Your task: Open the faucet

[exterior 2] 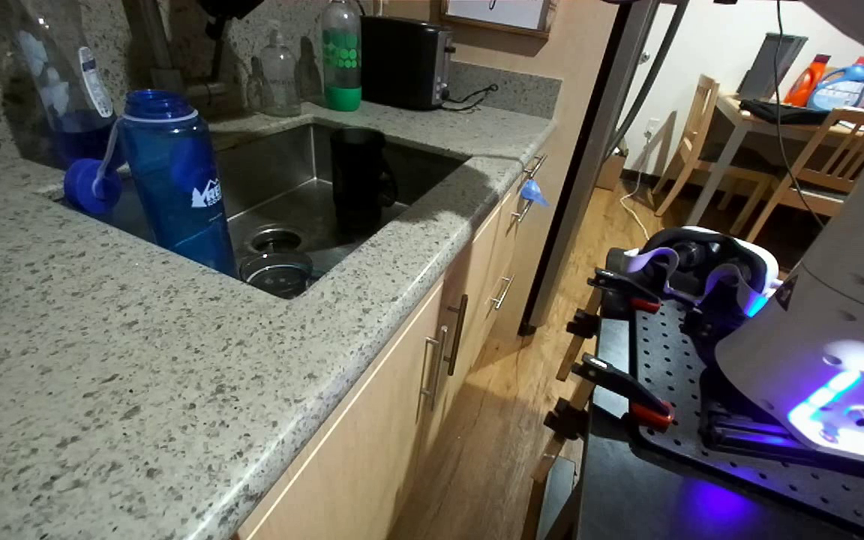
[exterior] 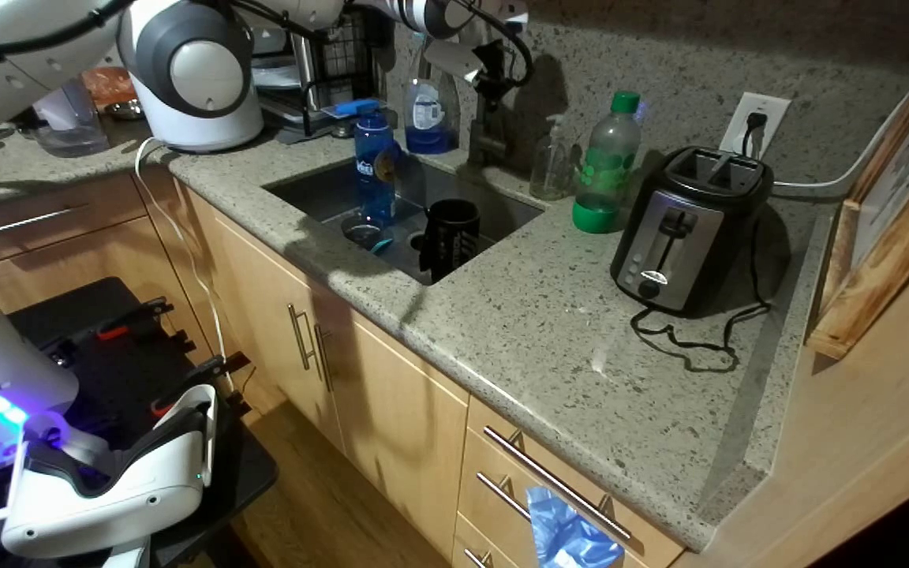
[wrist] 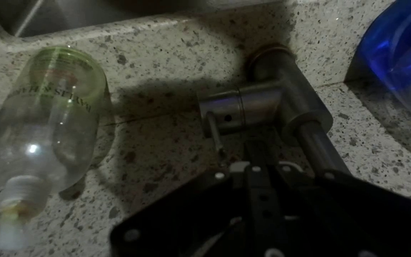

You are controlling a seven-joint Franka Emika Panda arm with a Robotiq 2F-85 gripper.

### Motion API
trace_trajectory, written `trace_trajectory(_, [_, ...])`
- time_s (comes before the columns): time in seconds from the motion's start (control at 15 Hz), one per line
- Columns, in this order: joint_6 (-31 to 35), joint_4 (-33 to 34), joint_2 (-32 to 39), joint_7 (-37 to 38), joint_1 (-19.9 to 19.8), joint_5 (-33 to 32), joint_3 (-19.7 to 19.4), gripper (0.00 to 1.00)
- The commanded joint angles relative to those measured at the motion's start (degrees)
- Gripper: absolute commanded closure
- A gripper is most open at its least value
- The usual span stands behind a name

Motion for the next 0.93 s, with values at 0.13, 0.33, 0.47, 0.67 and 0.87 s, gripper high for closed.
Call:
trace_trajectory(0.13, [-0.5,1.4,1.5,-0.8,0.0,-0.4,-0.3,0.98])
trace_trajectory(0.33, [-0.2,1.7,1.9,-0.9,0.0,-0.4,-0.2,0.99])
trace_trajectory(0.47, [0.0,2.0,2.0,-1.0,0.0,-0.4,-0.2,0.98])
trace_trajectory(0.67, [0.4,2.3,2.1,-0.6,-0.3,-0.5,-0.5,0.99])
trace_trajectory(0.87, [0.4,2.4,2.2,-0.1,-0.8,-0.5,-0.7,0.99])
